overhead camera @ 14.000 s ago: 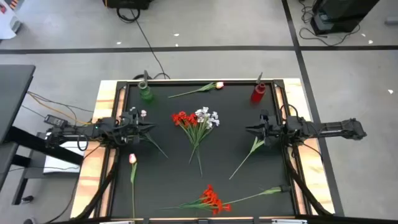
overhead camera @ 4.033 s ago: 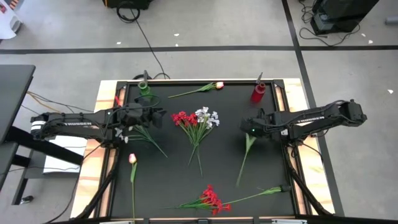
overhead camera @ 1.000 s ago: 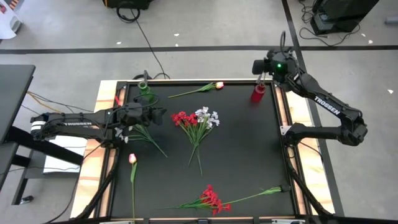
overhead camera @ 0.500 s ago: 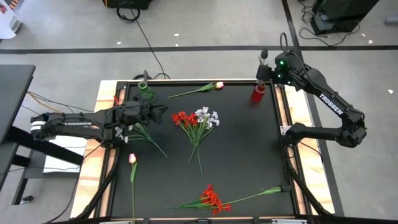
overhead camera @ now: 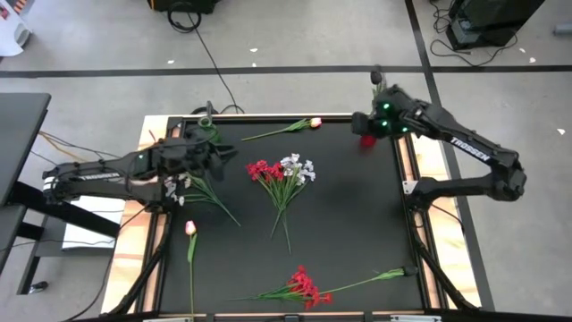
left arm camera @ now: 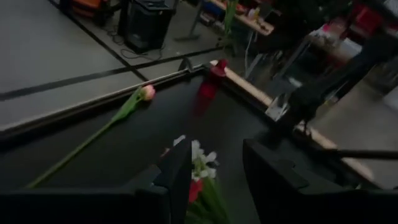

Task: Sort flowers into vase by color
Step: Put the bottom red flower into the red flower vase

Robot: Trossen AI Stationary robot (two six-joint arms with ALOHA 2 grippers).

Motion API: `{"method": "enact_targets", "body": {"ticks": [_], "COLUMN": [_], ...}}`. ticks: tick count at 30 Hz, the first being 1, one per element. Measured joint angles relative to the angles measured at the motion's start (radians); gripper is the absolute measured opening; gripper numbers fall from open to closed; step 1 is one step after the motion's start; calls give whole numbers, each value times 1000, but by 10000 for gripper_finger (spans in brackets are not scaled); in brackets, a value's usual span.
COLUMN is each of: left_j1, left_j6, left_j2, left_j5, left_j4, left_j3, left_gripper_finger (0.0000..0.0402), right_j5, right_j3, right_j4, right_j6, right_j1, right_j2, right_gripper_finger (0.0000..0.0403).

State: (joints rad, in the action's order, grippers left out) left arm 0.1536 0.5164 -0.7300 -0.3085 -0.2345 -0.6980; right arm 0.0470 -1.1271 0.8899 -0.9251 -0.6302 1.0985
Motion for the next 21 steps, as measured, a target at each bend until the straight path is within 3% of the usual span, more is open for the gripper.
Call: {"method": "enact_targets", "body": {"ticks": [11,21], "left_j1": [0,0], "left_j6": [-35,-56], "left_j2": [-2,-1], "left_j5": [-3,-1], "left_j4": [-358,-466], "left_j3": [-129,-135], "left_gripper_finger": [149,149], "right_j5": [-73,-65], "right_j3": [0,1], "right_j4": [-196,-701], "right_j6": [-202,-200], "right_j1": [305,490], "right_j2": [211,478], "right_gripper_finger": [166,166]}}
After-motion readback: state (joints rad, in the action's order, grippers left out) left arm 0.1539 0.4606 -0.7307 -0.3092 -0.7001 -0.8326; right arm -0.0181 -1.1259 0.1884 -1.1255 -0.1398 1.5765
